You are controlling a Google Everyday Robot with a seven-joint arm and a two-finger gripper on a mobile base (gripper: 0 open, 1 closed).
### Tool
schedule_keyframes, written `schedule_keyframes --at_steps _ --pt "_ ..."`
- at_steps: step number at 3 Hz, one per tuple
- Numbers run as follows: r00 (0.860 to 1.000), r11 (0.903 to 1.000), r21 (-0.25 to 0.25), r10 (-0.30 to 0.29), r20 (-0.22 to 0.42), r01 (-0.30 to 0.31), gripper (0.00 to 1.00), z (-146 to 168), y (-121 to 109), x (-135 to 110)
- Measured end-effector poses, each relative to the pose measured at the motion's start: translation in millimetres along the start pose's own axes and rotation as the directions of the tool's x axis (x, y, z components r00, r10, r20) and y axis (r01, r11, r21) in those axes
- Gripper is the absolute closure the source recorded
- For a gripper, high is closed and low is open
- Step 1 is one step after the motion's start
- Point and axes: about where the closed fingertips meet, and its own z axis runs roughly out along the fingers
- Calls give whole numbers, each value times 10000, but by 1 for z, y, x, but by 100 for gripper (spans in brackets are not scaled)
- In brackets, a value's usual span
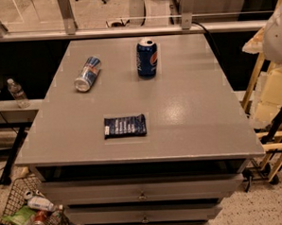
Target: Pick rxbar blueberry
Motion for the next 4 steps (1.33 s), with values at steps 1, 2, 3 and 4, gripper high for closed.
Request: schedule_keyframes --at_steps 1,2,3,4 --pt "10000 10000 0 0 0 0 0 0 0 0" --pt "9980 9993 -60 -364 521 367 0 4 0 -21" --pt "9865 9923 -331 -1145 1168 1191 0 20 6 -62" --pt "9674 9771 -587 -1926 1643 2045 0 39 18 -105"
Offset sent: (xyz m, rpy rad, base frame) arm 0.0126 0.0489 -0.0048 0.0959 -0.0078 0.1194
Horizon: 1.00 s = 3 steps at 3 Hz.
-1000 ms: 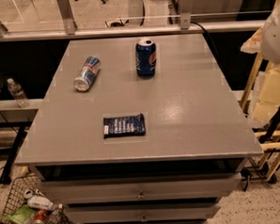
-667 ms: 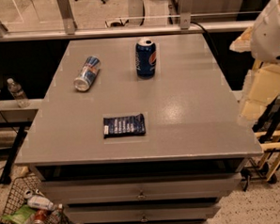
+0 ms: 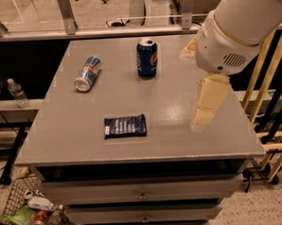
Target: Pick rxbar blueberry
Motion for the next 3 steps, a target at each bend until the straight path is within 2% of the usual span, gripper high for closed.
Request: schedule_keyframes --at_steps 1,2,3 --pt "9979 9964 -612 -578 277 594 0 34 6 -32" --pt "9949 9896 -1150 -794 616 861 0 71 7 -59" --pt "9936 9825 -1656 -711 875 849 0 113 0 -80"
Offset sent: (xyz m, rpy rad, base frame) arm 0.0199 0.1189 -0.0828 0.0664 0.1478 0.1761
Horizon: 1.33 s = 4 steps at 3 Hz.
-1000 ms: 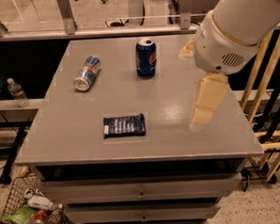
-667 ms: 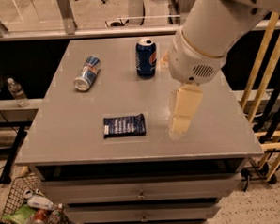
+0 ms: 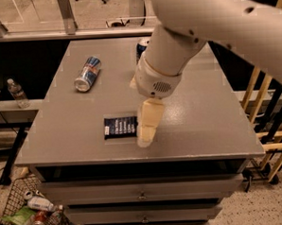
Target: Pick rxbar blueberry
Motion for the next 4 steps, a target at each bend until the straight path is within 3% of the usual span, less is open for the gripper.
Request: schedule_keyframes --at_steps 2,3,4 --pt "9993 9997 -131 212 309 -208 0 59 -20 -12" --pt "9993 9997 -158 206 321 -201 0 61 -20 -12" --pt "9993 9996 -202 188 335 -181 18 65 -21 -13"
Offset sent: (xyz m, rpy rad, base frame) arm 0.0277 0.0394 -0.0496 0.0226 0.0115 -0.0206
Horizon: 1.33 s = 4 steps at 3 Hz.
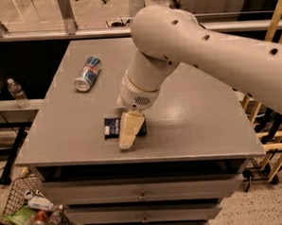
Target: Pick rxbar blueberry
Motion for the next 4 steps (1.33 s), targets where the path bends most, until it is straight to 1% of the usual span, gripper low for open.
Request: schedule_keyframes --at_steps 3,4 --pt "10000 10000 -42 -64 -58 64 87 -1 -1 -1" --pt "10000 10000 -41 -64 -57 64 100 -1 -1 -1"
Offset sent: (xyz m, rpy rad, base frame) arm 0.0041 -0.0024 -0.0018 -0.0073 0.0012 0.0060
